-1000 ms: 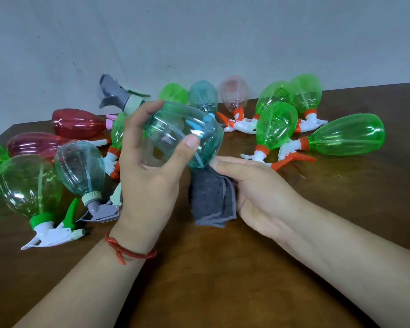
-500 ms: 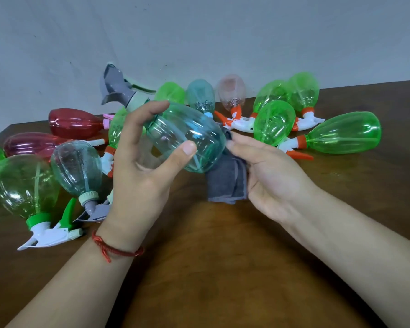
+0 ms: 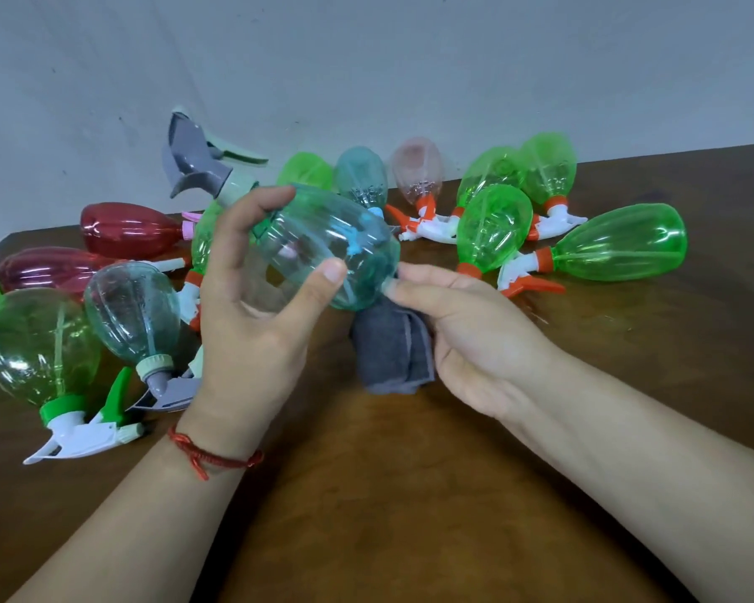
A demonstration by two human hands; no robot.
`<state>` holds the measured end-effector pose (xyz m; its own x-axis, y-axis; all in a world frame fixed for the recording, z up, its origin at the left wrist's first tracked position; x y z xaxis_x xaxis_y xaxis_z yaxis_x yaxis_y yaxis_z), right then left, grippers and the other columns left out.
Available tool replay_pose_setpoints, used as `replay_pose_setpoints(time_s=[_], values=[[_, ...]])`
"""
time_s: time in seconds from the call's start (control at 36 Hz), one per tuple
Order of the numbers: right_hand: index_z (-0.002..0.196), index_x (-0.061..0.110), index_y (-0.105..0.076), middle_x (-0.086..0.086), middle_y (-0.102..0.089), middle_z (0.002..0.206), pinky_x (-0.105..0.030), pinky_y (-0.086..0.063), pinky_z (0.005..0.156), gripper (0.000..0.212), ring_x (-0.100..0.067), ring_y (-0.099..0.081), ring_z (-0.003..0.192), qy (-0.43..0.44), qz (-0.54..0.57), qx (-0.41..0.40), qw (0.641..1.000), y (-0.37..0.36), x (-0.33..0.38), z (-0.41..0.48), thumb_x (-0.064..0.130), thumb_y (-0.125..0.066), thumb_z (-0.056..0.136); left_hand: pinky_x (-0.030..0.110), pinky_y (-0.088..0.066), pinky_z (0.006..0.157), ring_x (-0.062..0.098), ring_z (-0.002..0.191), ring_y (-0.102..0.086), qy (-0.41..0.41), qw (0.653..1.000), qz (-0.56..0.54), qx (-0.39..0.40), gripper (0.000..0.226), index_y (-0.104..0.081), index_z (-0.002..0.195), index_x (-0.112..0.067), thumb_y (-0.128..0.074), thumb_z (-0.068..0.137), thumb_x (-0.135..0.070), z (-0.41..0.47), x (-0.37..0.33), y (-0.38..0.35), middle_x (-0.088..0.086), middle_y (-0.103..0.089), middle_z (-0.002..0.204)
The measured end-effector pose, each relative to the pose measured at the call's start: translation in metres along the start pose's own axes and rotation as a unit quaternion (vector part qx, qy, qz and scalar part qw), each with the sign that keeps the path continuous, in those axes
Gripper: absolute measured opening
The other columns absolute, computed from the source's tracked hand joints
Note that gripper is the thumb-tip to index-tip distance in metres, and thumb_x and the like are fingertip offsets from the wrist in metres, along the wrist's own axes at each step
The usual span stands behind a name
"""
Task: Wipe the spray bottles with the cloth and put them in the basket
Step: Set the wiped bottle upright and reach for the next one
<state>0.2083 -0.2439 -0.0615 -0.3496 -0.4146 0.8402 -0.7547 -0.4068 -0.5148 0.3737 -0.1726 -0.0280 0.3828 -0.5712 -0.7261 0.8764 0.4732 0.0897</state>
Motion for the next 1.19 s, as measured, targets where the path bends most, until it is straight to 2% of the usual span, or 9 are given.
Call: replay_pose_setpoints(time_s=[0.17, 0.28, 0.33, 0.5, 0.61, 0.81, 0.97, 1.08, 1.19], values=[[0.129, 0.007, -0.072, -0.015, -0.076, 0.122, -0.044, -0.062, 0.093, 0.032, -0.029, -0.075, 0.111, 0.042, 0.036, -0.024, 0.998, 0.003, 0.015, 0.002, 0.007, -0.069, 0.098, 0.072, -0.041, 0.114, 0.046, 0.141, -0.048, 0.014, 1.0, -0.019, -0.008, 0.057, -0.049, 0.144, -0.001, -0.077, 0.095, -0.003, 0.002, 0.002, 0.009, 0.016, -0.05, 0.146], [0.126, 0.001, -0.072, -0.021, -0.077, 0.117, -0.037, -0.064, 0.073, 0.029, -0.03, -0.075, 0.094, 0.02, 0.02, -0.035, 0.999, 0.002, 0.005, 0.001, 0.004, -0.068, 0.097, 0.045, -0.048, 0.113, 0.027, 0.135, -0.056, -0.016, 1.0, 0.004, 0.015, 0.057, -0.046, 0.143, 0.002, -0.075, 0.094, 0.007, -0.002, -0.007, -0.004, 0.014, -0.05, 0.139], [0.127, 0.001, -0.072, -0.021, -0.076, 0.118, -0.039, -0.063, 0.08, 0.03, -0.031, -0.073, 0.099, -0.013, -0.011, -0.009, 1.0, 0.0, -0.002, 0.0, 0.004, -0.069, 0.097, 0.03, -0.047, 0.111, 0.013, 0.132, -0.056, -0.025, 0.999, 0.022, 0.007, 0.056, -0.046, 0.143, 0.001, -0.072, 0.094, 0.009, -0.001, -0.007, -0.003, 0.011, -0.05, 0.137], [0.126, 0.006, -0.073, -0.014, -0.078, 0.116, -0.038, -0.064, 0.078, 0.029, -0.025, -0.076, 0.098, 0.033, 0.005, -0.032, 0.999, 0.003, 0.017, 0.0, 0.007, -0.069, 0.098, 0.054, -0.042, 0.12, 0.026, 0.14, -0.05, -0.013, 1.0, 0.021, -0.009, 0.054, -0.05, 0.144, -0.005, -0.076, 0.096, -0.001, 0.003, 0.002, 0.007, 0.007, -0.05, 0.142], [0.125, 0.003, -0.073, -0.019, -0.078, 0.116, -0.035, -0.063, 0.07, 0.028, -0.025, -0.075, 0.09, 0.021, 0.001, -0.042, 0.999, 0.002, 0.005, 0.0, 0.005, -0.068, 0.098, 0.04, -0.048, 0.114, 0.033, 0.139, -0.052, 0.006, 1.0, 0.005, 0.015, 0.056, -0.045, 0.145, 0.007, -0.071, 0.095, 0.01, -0.003, -0.001, -0.004, 0.02, -0.048, 0.144], [0.128, 0.006, -0.072, -0.017, -0.076, 0.121, -0.041, -0.063, 0.085, 0.031, -0.028, -0.074, 0.103, 0.028, -0.015, -0.012, 0.999, 0.004, 0.016, 0.0, 0.009, -0.069, 0.097, 0.066, -0.045, 0.115, 0.036, 0.14, -0.052, 0.044, 0.999, -0.004, -0.007, 0.053, -0.048, 0.146, -0.001, -0.072, 0.098, 0.003, 0.006, 0.013, 0.015, 0.025, -0.047, 0.148], [0.114, 0.012, -0.076, -0.007, -0.081, 0.105, -0.037, -0.062, 0.088, 0.021, -0.018, -0.076, 0.093, 0.157, -0.038, -0.067, 0.985, 0.012, 0.038, -0.004, 0.002, -0.067, 0.098, 0.059, -0.046, 0.117, 0.03, 0.141, -0.054, 0.092, 0.993, -0.049, 0.046, 0.059, -0.049, 0.149, -0.012, -0.071, 0.096, -0.004, 0.002, 0.015, 0.008, 0.016, -0.048, 0.154], [0.117, 0.006, -0.075, -0.013, -0.079, 0.111, -0.041, -0.057, 0.102, 0.025, -0.021, -0.074, 0.099, 0.163, -0.058, -0.071, 0.982, 0.01, 0.03, -0.001, -0.003, -0.069, 0.095, 0.054, -0.049, 0.109, 0.051, 0.145, -0.041, 0.115, 0.986, -0.121, 0.01, 0.072, -0.045, 0.15, -0.03, -0.069, 0.086, -0.008, -0.001, 0.016, 0.003, 0.022, -0.036, 0.162], [0.117, 0.009, -0.076, -0.012, -0.079, 0.115, -0.04, -0.057, 0.103, 0.025, -0.023, -0.074, 0.109, 0.168, -0.07, -0.051, 0.982, 0.008, 0.026, -0.001, -0.002, -0.07, 0.095, 0.067, -0.041, 0.12, 0.044, 0.151, -0.042, 0.151, 0.978, -0.141, -0.021, 0.071, -0.042, 0.153, -0.031, -0.07, 0.089, -0.017, -0.006, 0.017, -0.001, 0.023, -0.039, 0.163]])
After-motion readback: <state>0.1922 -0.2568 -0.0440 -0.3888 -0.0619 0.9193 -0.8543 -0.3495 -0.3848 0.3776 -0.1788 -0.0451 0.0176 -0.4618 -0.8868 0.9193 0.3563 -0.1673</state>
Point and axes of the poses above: each hand's wrist, its own z-axis towards the middle knuckle, its own y-axis out of the back of the hand, x = y × z, the point moved 3 cm from there along z, towards the middle knuckle
